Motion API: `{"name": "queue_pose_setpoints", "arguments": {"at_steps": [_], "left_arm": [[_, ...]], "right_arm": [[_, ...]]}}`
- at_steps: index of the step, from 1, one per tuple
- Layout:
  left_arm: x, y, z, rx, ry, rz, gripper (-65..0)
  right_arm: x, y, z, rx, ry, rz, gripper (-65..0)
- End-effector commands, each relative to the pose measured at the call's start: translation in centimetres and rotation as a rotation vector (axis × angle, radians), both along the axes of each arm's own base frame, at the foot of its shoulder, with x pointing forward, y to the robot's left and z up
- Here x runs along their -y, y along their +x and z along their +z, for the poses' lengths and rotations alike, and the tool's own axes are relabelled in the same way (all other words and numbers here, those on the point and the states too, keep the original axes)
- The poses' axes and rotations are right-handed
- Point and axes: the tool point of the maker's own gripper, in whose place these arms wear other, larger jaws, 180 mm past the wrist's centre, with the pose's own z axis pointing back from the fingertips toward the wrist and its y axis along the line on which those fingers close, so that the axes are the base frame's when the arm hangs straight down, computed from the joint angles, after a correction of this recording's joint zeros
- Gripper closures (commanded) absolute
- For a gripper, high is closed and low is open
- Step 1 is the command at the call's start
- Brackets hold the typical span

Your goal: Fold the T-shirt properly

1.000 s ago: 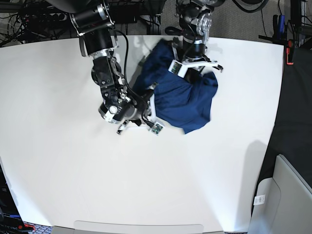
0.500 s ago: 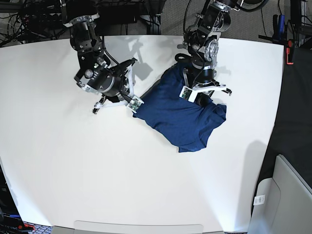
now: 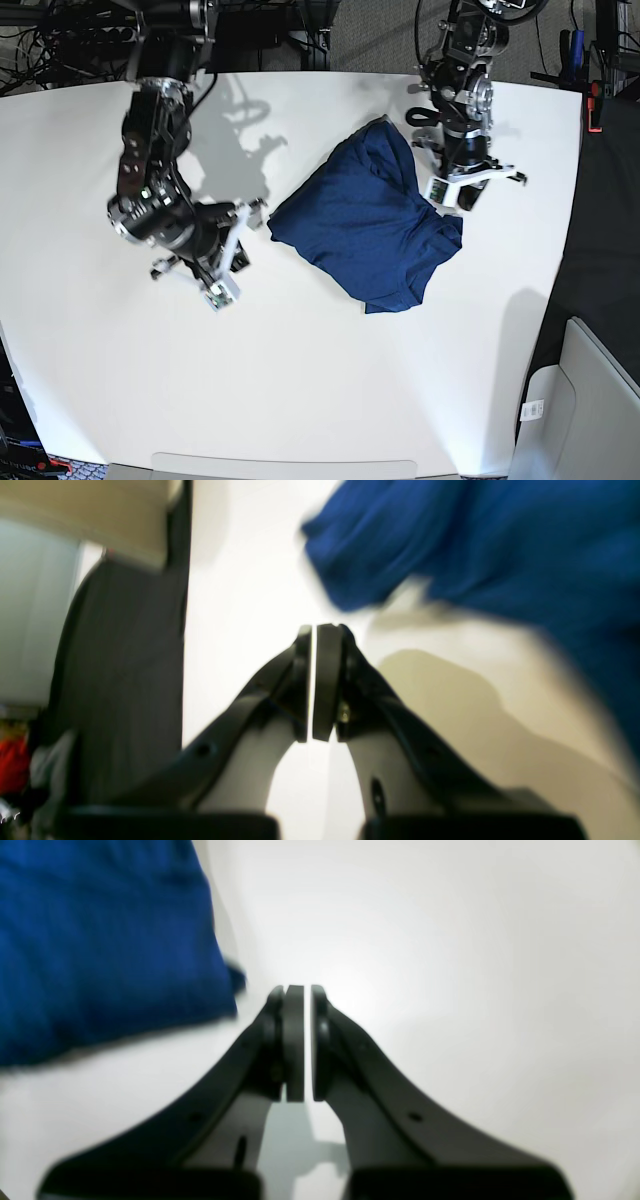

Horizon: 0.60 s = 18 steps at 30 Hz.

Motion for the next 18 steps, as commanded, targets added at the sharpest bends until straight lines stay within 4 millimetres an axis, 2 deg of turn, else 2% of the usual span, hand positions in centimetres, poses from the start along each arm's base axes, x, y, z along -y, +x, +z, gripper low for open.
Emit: {"name": "queue_pose_setpoints", "arguments": {"at_steps": [1,5,9,13,18], "left_arm": [[-0.4,0.7,0.8,0.036,0.018,-0.001,-0.2],[-1.2,2.5,-0.4,0.016,0.036,0.014,-0.3],[-0.6,4.3,-1.3,0.002,0.015,0.031,-0.3],[1.4,5.4,-1.8,0.016,-0.028,0.012,-0.4],[4.4,5.8,-2.0,0.021,-0.049,-0.055,-0.4]], "right_arm": [[-0.6,1.5,1.7,0.058,0.031,0.010,-1.1],[-1.8,3.9,1.3,0.066,0.056,0.013,-1.1],[-3.1,4.9,-0.3,0.032,0.040,0.017,-1.1],[-3.5,4.9,-1.3,0.014,0.037,0.024,-1.1],[-3.4,2.7,-3.9,-0.073,0.014,0.026,-1.1]]}}
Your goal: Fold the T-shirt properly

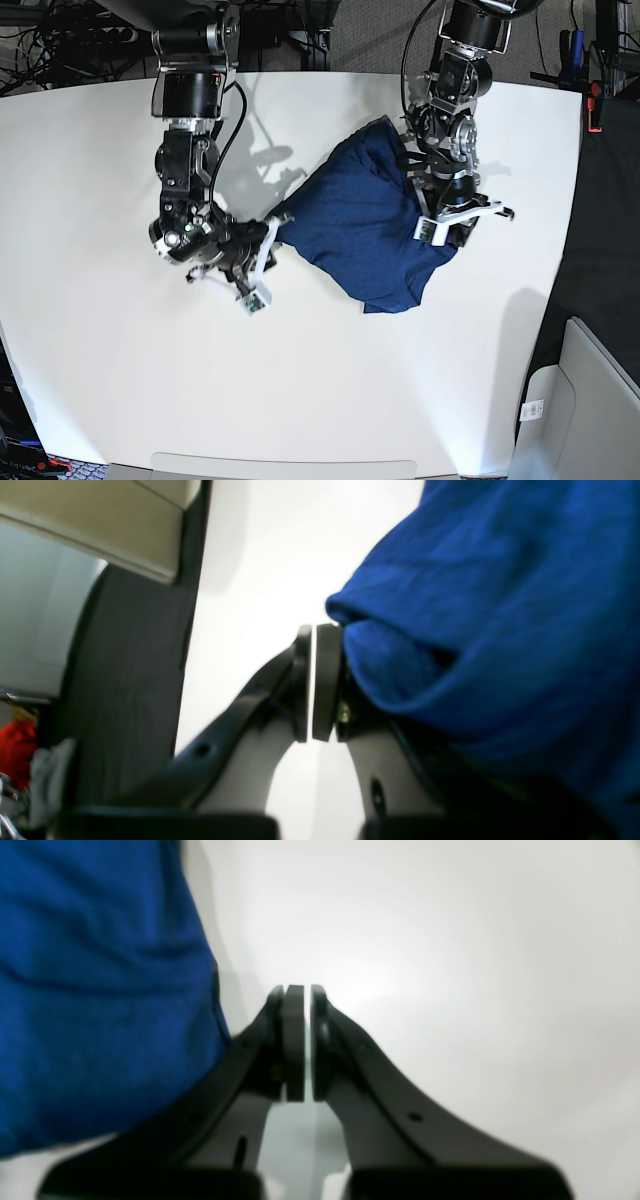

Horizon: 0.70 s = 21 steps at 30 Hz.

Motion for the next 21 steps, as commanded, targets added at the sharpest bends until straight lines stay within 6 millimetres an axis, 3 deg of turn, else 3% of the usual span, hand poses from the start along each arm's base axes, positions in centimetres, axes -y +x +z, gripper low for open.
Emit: {"name": "queue_pose_setpoints", "arguments": {"at_steps": [1,4,9,16,19,21], "left_arm": [[2.2,0.4,0.1,-0.002,-0.022,-0.061,-0.4],[3.6,0.5,0.9,0.016,-0.021,-0.102,-0.4],[4.0,0.8,1.8,0.041,-0.030,-0.107,-0.5],[4.1,2.6,3.3,0.082,-0.028,-0.114,-0.5],[3.9,3.5,4.5,0.114,-0.019,-0.113,-0.5],[2.4,3.8,5.2,0.129,0.014,-0.105,-0.5]], "right_arm": [[-0.6,0.7,1.4,0.037,0.019,0.010,-1.1],[-0.1,-0.5,0.9,0.014,-0.007,0.005,-1.1],[0.7,-1.9,1.5,0.021,-0.039,-0.007,-1.1],[-3.0,-5.3,1.9,0.029,-0.040,0.114,-1.1],[-2.9,-6.4,2.6,0.057,-0.042,0.114,-1.1],[-2.6,-6.6,4.2,0.109,-0.041,0.104,-1.1]]}}
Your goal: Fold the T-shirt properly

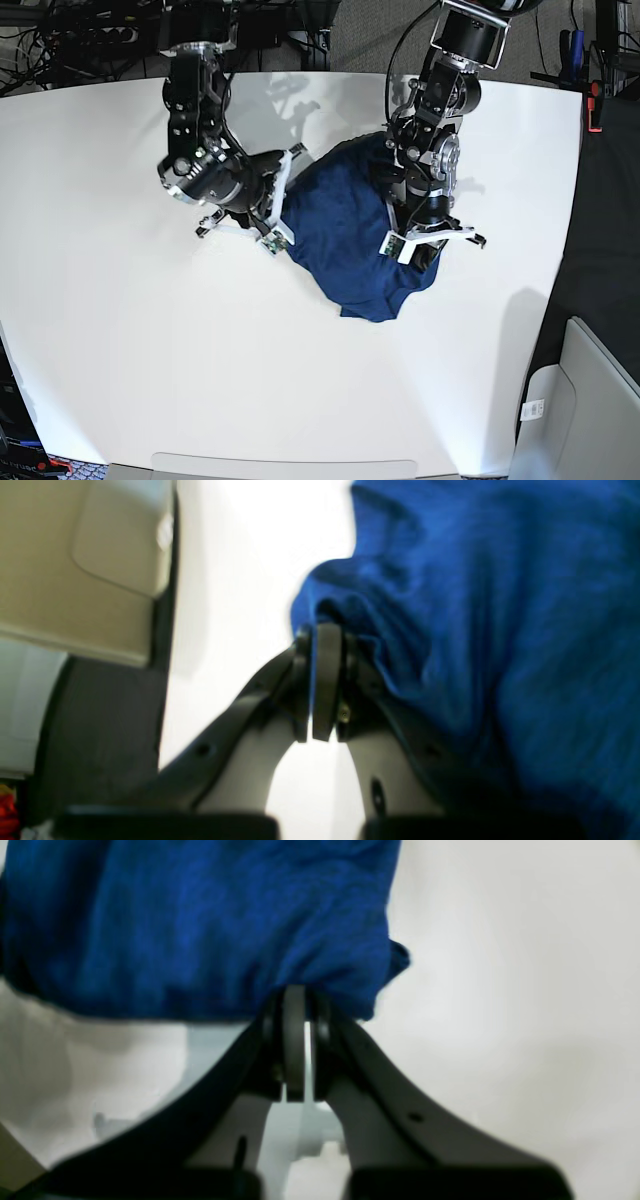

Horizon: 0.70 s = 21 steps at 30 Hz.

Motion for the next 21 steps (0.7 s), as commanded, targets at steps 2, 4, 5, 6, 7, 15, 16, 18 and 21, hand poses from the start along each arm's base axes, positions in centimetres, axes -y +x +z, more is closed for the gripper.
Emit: {"name": "queue_pose_setpoints", "arguments": {"at_steps": [2,4,5,6,7,15,16,18,21], "left_arm": [[-2.2,1.1,3.1,0.091,0.053,0.006,-0.5],[-2.9,1.1,4.6,0.130,0.071,0.001,-0.5],[-3.0,1.0,5.2,0.144,0.072,0.000,-0.5],[-3.3,0.6,5.4,0.149,0.073,0.005,-0.5],[-4.1,0.2,5.9,0.161,0.071,0.023,-0.5],[-7.9,-4.1,7.1,0.178,0.055,0.133,-0.6],[-7.8,-4.8,7.1,0.174,0.052,0.130,-0.6],[-8.0,-6.3,6.2,0.129,0.049,0.148,-0.6],[-8.5,-7.7,5.3,0.073,0.047,0.188,-0.4]], "right_arm": [[-0.6,0.9,3.7,0.120,0.049,0.001,-1.1],[-0.5,0.4,4.9,0.156,0.053,-0.005,-1.1],[-0.4,0.2,5.1,0.163,0.054,-0.007,-1.1],[-0.5,-0.1,5.3,0.168,0.059,-0.010,-1.1],[-0.6,-0.3,5.5,0.171,0.063,-0.012,-1.1],[-3.1,2.9,6.8,0.202,0.091,0.050,-1.1],[-3.6,3.7,6.6,0.197,0.077,0.066,-1.1],[-4.7,5.2,6.7,0.195,0.062,0.106,-1.1],[-6.2,7.4,6.9,0.196,0.064,0.152,-1.1]]}}
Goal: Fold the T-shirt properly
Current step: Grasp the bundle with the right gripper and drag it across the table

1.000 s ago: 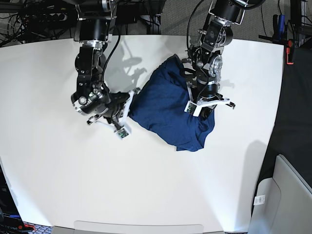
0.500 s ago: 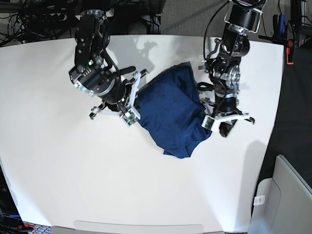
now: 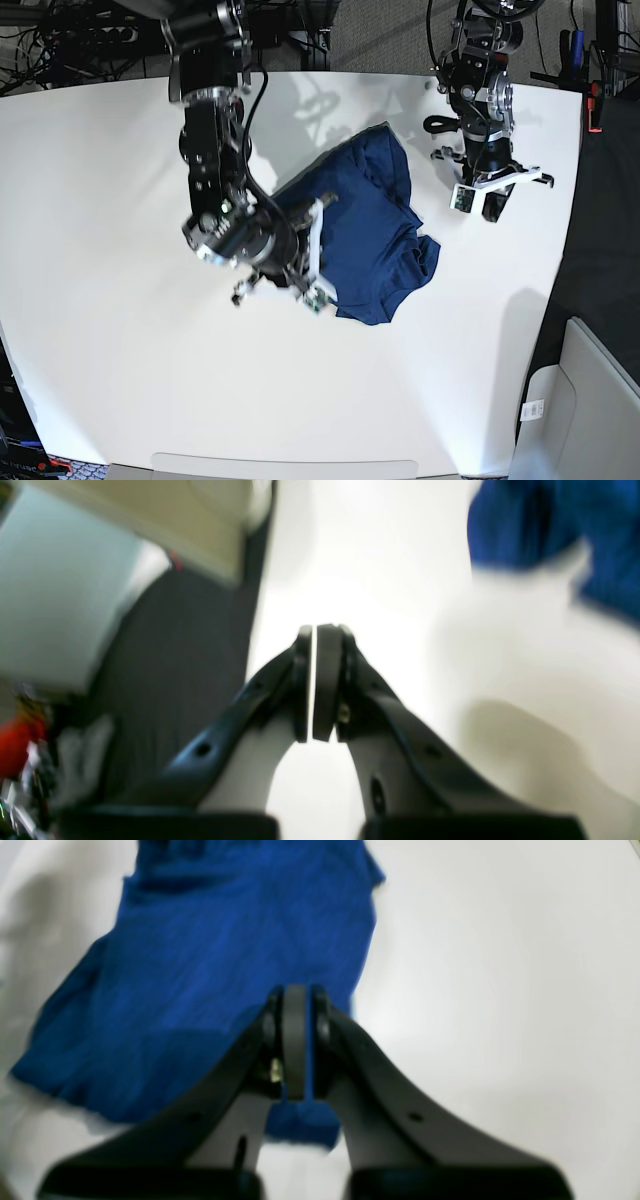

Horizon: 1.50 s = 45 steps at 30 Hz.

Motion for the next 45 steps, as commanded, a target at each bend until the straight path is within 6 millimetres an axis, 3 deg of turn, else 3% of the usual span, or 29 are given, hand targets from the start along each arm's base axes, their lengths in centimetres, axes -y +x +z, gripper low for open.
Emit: {"name": "queue_pose_setpoints", "arguments": {"at_steps": [1,6,10,14,19,25,28,30,39,45], "left_arm": [[-0.3,0.4,1.9,0.060,0.026,-0.002,-0.4],[1.3,-0.5,2.3,0.072,-0.044,0.020,-0.4],[2.1,-1.0,2.1,0.071,-0.076,0.030,-0.4],[2.5,-1.1,2.0,0.069,-0.090,0.035,-0.4],[2.6,-1.1,1.9,0.069,-0.096,0.037,-0.4],[2.6,-1.2,1.9,0.067,-0.096,0.037,-0.4],[2.6,-1.2,1.9,0.067,-0.096,0.037,-0.4],[2.6,-1.2,1.9,0.067,-0.096,0.037,-0.4],[2.6,-1.2,1.9,0.067,-0.096,0.037,-0.4],[2.6,-1.2,1.9,0.067,-0.096,0.037,-0.4]], "right_arm": [[-1.6,1.3,2.1,0.059,0.053,0.038,-1.1],[-3.6,3.5,1.6,-0.001,0.102,0.091,-1.1],[-5.4,4.1,0.7,-0.057,0.082,0.154,-1.1],[-7.6,3.4,-1.8,-0.107,0.064,0.231,-1.1],[-8.7,2.0,-5.8,-0.197,0.056,0.271,-1.1],[-9.2,1.9,-7.3,-0.208,0.129,0.257,-1.1],[-9.5,2.2,-7.0,-0.190,0.152,0.257,-1.1],[-8.6,2.5,-7.3,-0.190,0.142,0.245,-1.1],[-0.1,6.3,-6.9,-0.159,0.183,0.028,-1.1],[4.6,7.8,-6.8,-0.139,0.159,-0.054,-1.0]]}}
